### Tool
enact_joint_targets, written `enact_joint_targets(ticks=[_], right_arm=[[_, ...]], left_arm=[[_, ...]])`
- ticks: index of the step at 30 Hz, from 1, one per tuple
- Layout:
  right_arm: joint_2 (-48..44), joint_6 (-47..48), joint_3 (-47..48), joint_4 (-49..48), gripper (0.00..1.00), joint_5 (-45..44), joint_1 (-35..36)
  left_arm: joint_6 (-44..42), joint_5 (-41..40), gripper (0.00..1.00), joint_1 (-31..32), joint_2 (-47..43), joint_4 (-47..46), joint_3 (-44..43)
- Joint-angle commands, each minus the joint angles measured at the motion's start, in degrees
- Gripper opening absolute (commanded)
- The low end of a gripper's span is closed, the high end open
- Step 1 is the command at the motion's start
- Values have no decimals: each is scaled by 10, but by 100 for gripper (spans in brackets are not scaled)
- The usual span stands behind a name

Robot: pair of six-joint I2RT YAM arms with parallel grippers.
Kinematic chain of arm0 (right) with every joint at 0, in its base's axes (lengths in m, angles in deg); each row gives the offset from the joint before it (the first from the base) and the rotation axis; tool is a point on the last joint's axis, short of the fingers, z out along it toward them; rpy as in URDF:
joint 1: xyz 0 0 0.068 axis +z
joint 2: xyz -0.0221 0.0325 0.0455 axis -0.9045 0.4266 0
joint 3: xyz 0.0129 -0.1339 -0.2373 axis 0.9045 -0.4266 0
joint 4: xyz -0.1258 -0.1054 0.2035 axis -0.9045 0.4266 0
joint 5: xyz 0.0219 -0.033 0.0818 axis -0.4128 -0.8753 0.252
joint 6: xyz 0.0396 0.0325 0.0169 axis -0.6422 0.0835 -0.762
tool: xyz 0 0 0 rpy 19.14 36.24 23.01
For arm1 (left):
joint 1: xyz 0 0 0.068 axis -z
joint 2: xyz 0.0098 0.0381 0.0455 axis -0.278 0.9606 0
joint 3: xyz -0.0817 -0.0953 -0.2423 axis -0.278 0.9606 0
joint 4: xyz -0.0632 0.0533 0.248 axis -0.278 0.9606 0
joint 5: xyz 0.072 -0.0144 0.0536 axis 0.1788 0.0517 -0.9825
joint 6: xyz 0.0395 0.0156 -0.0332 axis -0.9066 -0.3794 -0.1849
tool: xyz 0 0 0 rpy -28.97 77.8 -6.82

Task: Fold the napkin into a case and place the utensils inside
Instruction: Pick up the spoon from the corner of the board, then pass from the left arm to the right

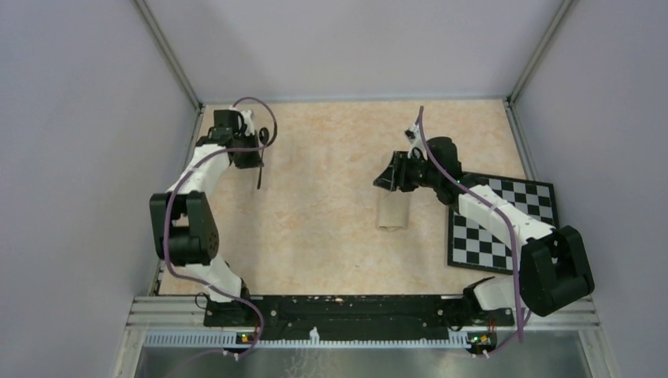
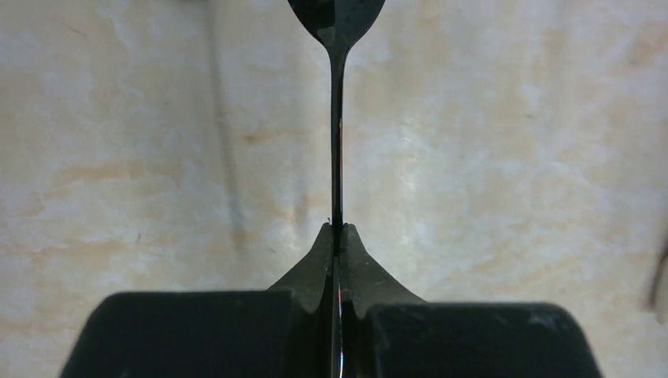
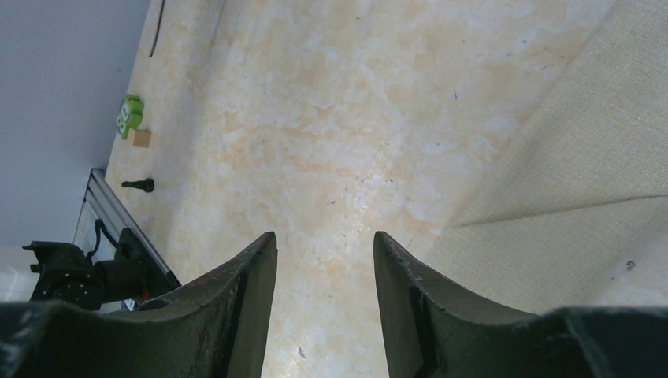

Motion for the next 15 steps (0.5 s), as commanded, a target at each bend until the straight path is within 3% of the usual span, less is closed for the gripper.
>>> enact_joint_targets(ticks=[1,7,11,15], right_arm=[[9,-2,34,-15,49,10,8],[58,-103,52,-134,50,104,28],[88,-141,91,-185,57,71,80],[126,-177,118,-206,60,18,105]], left_arm=[[25,80,0,10,-116,-48,59],[88,47,0,137,-255,-112,151],[158,-51,0,253,-332,-160,206],[185,-162,0,364,-347,-162,210]])
